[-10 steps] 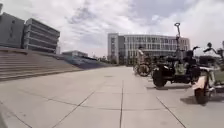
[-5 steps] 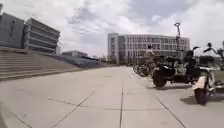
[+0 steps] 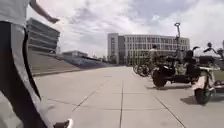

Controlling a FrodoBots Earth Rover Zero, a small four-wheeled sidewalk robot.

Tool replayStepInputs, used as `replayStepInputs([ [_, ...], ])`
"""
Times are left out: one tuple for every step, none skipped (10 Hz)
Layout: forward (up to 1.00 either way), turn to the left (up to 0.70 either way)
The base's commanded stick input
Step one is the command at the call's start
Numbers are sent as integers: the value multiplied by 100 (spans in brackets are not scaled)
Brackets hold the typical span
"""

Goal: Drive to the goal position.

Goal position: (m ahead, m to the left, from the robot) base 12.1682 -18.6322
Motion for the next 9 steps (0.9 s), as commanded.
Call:
replayStepInputs([
  [6,1],
  [6,1],
  [6,1],
  [6,1],
  [6,1],
  [6,1],
  [6,1],
  [6,1],
  [6,1],
])
